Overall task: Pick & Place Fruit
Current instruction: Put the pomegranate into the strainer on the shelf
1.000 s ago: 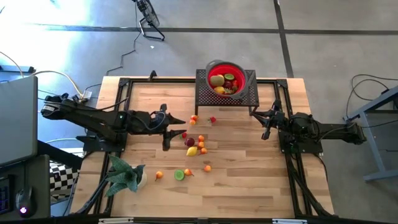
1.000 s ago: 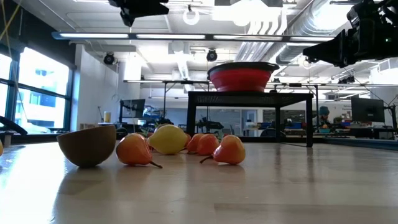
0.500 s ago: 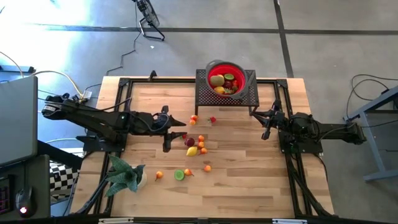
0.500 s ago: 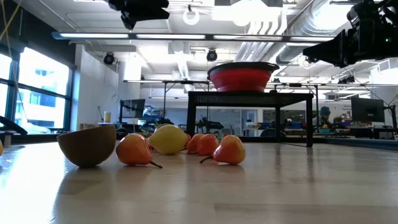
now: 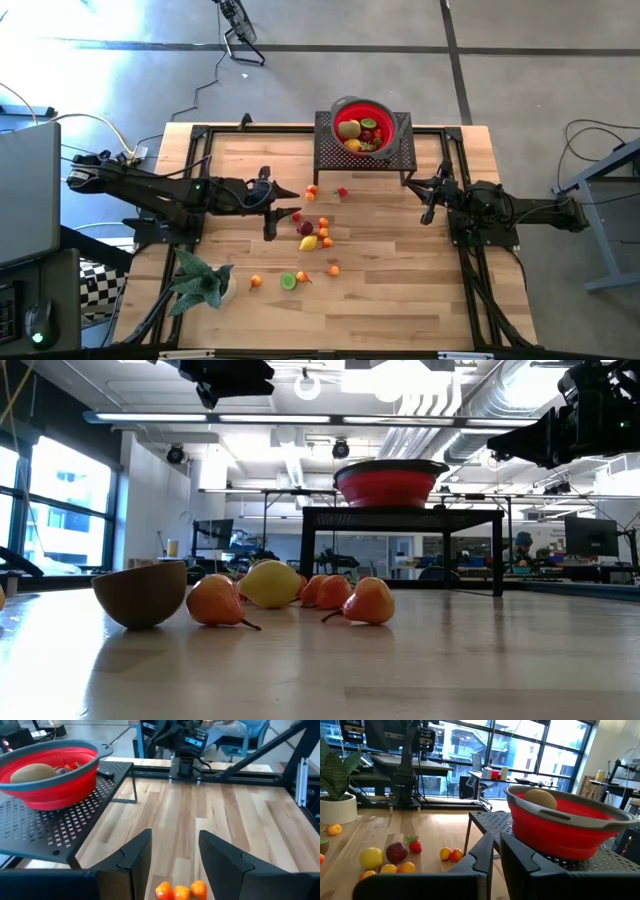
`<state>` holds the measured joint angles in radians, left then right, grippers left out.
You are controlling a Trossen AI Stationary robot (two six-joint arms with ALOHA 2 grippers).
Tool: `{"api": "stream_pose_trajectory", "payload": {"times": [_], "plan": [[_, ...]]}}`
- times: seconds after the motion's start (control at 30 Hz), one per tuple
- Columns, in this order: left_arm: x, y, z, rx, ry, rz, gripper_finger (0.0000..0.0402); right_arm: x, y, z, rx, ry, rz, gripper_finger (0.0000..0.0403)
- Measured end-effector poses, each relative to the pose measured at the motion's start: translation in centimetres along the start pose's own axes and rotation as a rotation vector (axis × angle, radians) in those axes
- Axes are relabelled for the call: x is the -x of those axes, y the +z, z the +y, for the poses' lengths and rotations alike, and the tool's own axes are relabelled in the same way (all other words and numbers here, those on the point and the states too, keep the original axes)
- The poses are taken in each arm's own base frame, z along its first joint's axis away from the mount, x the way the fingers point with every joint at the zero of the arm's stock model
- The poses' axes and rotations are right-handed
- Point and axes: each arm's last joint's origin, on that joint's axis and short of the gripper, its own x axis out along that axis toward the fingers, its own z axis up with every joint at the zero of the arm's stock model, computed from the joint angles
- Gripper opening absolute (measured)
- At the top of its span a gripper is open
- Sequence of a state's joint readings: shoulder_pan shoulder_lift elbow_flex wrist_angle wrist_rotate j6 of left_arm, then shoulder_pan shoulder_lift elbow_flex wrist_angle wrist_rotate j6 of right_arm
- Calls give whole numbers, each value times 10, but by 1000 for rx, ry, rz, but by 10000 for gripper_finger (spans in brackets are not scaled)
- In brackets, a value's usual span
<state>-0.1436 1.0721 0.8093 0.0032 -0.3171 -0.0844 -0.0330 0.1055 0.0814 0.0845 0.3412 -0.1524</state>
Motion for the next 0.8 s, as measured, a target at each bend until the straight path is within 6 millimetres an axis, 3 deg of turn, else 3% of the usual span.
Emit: {"api": "stream_pose_trajectory", "payload": {"times": [0.23, 0.4, 0.63, 0.8], "plan": [[-1, 1, -1, 10, -143, 2, 159, 0, 0, 0, -18, 3, 0, 26], [-5, -1, 2, 14, -116, 19, 159, 0, 0, 0, -19, 3, -1, 26], [-7, -2, 2, -155, -97, 16, 159, 0, 0, 0, -20, 1, 1, 26], [-7, -2, 3, -165, -79, 13, 159, 0, 0, 0, -48, 1, 5, 26]]}}
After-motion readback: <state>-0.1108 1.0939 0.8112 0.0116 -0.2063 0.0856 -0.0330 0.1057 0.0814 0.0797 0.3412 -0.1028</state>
